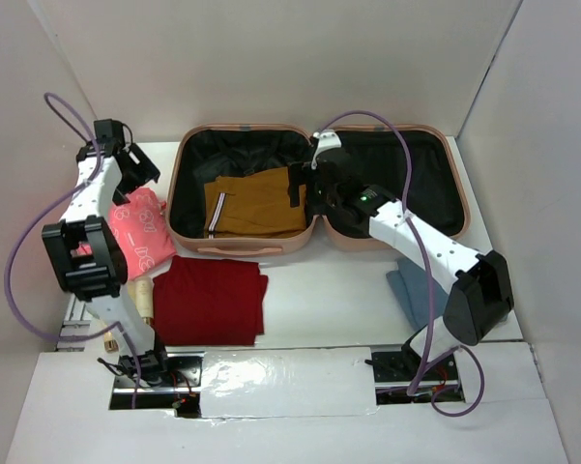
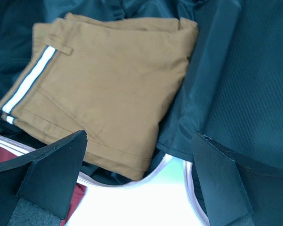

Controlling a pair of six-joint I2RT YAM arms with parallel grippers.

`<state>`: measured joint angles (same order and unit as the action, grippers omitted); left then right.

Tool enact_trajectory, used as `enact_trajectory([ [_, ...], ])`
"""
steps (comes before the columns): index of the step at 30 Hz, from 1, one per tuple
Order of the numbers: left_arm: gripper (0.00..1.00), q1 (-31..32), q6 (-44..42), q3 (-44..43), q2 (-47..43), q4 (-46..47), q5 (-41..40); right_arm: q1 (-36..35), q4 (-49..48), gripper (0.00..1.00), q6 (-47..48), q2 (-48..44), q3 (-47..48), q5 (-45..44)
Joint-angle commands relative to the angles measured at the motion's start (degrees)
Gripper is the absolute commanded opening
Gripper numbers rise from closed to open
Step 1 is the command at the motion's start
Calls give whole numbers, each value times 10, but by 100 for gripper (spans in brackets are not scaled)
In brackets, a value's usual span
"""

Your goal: Pack the luggage

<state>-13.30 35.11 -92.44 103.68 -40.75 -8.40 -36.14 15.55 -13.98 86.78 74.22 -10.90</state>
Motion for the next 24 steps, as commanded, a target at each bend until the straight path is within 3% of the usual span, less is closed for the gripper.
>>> enact_trajectory([
  [1, 99, 3, -20, -79, 55, -39, -9, -3, 20, 99, 5, -6, -7, -25],
  [13, 99, 7, -25, -120, 233, -80, -61, 20, 36, 99, 5, 38, -14, -10],
  [20, 99, -15, -7, -80, 260, -100, -95, 31, 36, 99, 0, 38, -14, -10],
  [24, 89, -15, -7, -63, 267, -90, -87, 31, 30, 99, -5, 33, -14, -10],
])
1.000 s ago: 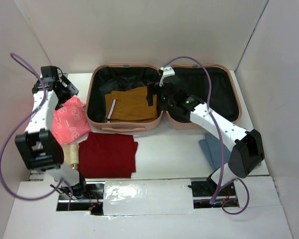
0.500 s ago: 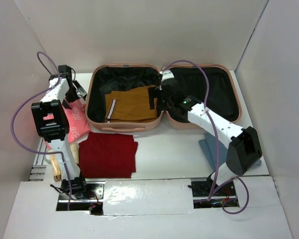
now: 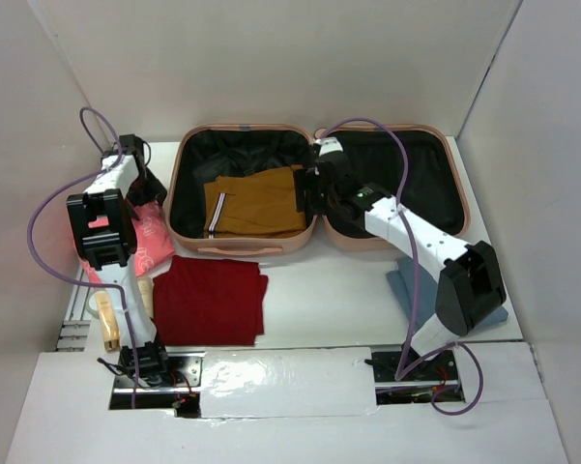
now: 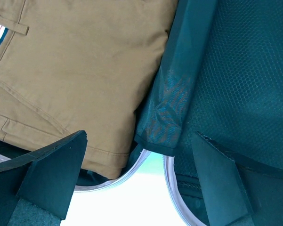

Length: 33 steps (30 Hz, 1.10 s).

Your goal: Pack the luggage

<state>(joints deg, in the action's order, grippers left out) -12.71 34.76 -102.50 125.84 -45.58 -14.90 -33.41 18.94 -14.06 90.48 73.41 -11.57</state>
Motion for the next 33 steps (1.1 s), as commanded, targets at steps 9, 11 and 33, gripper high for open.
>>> enact_trajectory([
  [9, 19, -21, -7, 56, 56, -40, -28, 4, -14, 99, -21, -39, -28, -28],
  [11, 0, -21, -7, 56, 42, -40, -14, 4, -20, 99, -27, -47, -34, -34],
  [33, 0, 108, -135, 35, -320, 24, 40, 4, -25, 99, -54, -135, -69, -44],
])
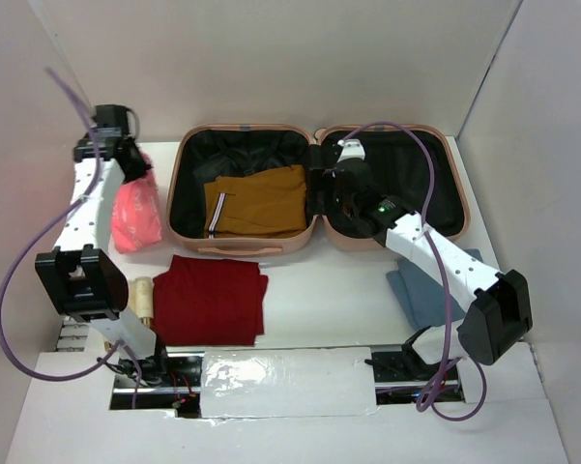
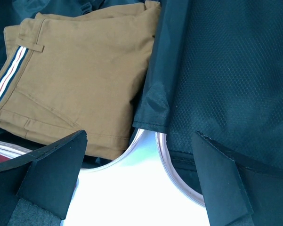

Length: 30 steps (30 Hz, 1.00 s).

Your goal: Pack the luggage

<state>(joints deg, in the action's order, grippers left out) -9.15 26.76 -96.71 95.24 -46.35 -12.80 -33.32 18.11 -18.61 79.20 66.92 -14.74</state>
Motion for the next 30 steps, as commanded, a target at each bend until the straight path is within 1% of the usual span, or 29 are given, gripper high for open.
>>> enact_trajectory([
  [1, 0, 97, -65, -23, -14, 42, 24, 3, -12, 99, -14, -22, -4, -13],
  [2, 0, 137, -81, -28, -14, 72, 43, 3, -11, 99, -14, -22, -4, -13],
  [3, 0, 155, -107, -28, -14, 95, 80, 3, -11, 99, -14, -22, -4, -13],
  [4, 0, 174, -118, -28, -14, 113, 87, 3, -11, 99, -14, -22, -4, -13],
  [5, 0, 216, -131, -28, -3, 128, 88, 3, -11, 99, -14, -22, -4, -13],
  [6, 0, 237, -162, -37, 6, 143, 78, 3, -11, 99, -14, -22, -4, -13],
  [8, 0, 278, -188, -45, 42, 144, 54, 8, -11, 99, -19, -22, -4, -7],
  [9, 0, 310, -197, -50, 52, 144, 48, 15, -19, 99, -20, -22, -4, -2],
  [11, 0, 332, -203, -34, 65, 144, 26, 23, -19, 99, -27, -15, 3, 4],
  [12, 0, 344, -194, -22, 65, 144, 19, 23, -13, 99, -27, -8, 10, 17],
  [14, 0, 345, -158, 24, 60, 137, 19, 40, -2, 99, -33, -2, 22, 35],
  [15, 0, 345, -145, 44, 42, 137, 26, 40, -2, 99, -33, -2, 23, 49],
  [16, 0, 345, -133, 89, 29, 137, 35, 46, -2, 99, -33, -2, 23, 56],
  [17, 0, 351, -126, 116, 13, 147, 60, 53, -10, 99, -33, -2, 23, 65],
  [18, 0, 351, -126, 142, -3, 176, 75, 53, -16, 99, -38, -2, 16, 74],
  [19, 0, 366, -133, 187, -32, 193, 87, 59, -26, 99, -38, -2, 16, 88],
  [20, 0, 372, -147, 202, -41, 207, 107, 67, -32, 99, -38, 3, 16, 98],
  [21, 0, 384, -152, 209, -41, 213, 107, 67, -32, 99, -38, 3, 16, 107],
  [22, 2, 390, -153, 209, -46, 213, 107, 74, -32, 99, -45, 18, 16, 121],
  [23, 13, 390, -153, 209, -46, 207, 102, 74, -38, 99, -45, 24, 24, 131],
  [24, 29, 398, -153, 202, -46, 201, 102, 74, -38, 99, -45, 31, 30, 140],
  [25, 99, 398, -144, 196, -46, 195, 102, 74, -43, 99, -45, 46, 35, 161],
  [27, 99, 398, -128, 188, -58, 189, 102, 74, -49, 99, -45, 63, 57, 179],
  [28, 99, 398, -121, 181, -65, 189, 91, 74, -49, 99, -45, 83, 67, 196],
  [30, 99, 392, -92, 167, -80, 166, 57, 67, -44, 99, -30, 105, 99, 201],
])
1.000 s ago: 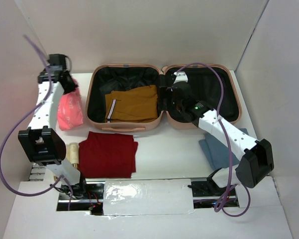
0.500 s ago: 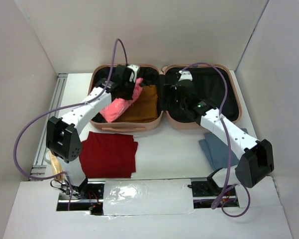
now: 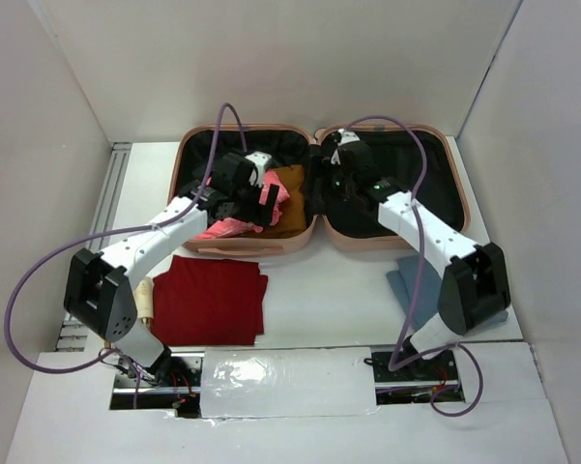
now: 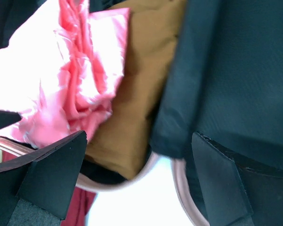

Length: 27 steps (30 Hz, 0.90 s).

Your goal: Pack the luggage

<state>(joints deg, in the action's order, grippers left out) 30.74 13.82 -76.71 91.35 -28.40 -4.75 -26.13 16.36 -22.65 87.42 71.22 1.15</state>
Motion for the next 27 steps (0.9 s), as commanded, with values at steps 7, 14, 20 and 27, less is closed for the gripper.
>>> enact_trajectory([
  [7, 99, -163, 139, -11, -83, -78, -20, -35, -10, 99, 41, 141, 163, 92],
  [14, 99, -260, 152, 28, -56, -65, 56, -67, 63, 99, 63, 280, 289, 104],
  [20, 99, -275, 135, 28, -11, -46, 102, -46, 78, 99, 84, 324, 283, 190],
  [27, 91, -280, 132, 23, 47, -46, 104, -52, 28, 99, 79, 311, 255, 335],
])
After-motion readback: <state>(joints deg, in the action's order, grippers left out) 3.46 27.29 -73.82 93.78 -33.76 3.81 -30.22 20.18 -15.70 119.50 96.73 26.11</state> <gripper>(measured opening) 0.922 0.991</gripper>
